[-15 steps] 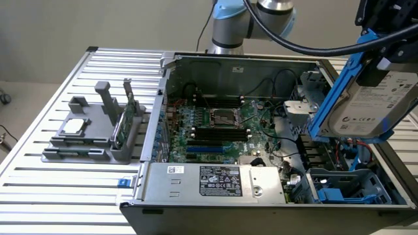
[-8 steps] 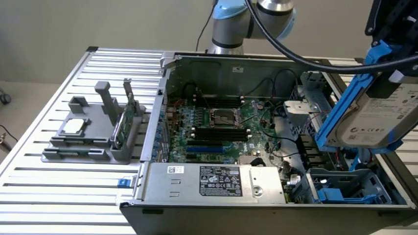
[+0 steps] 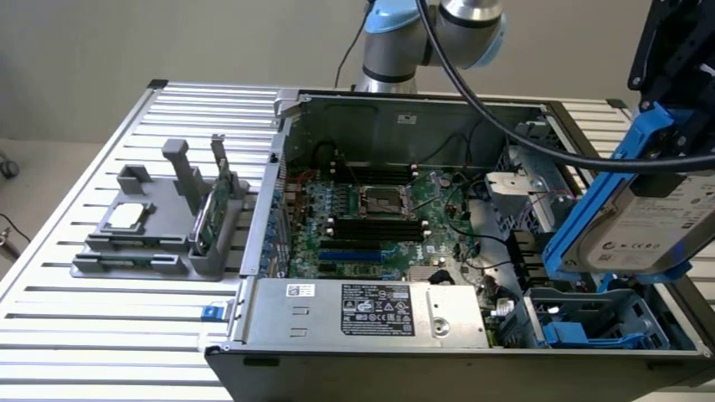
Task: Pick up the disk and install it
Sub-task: 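Pick up the disk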
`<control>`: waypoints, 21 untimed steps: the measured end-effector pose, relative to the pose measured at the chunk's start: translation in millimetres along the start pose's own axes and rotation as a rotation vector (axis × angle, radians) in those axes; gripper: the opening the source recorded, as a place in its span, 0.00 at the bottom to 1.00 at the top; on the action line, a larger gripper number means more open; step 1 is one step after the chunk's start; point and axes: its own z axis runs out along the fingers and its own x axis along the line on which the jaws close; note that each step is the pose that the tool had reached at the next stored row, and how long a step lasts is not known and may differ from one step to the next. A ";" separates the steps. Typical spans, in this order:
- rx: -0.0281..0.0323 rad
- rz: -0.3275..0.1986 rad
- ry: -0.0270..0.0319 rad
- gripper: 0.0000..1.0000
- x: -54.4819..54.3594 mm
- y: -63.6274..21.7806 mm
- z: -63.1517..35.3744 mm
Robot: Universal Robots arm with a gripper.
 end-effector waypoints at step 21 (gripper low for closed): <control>0.0001 0.000 0.0012 0.33 0.9 -13.4 34.3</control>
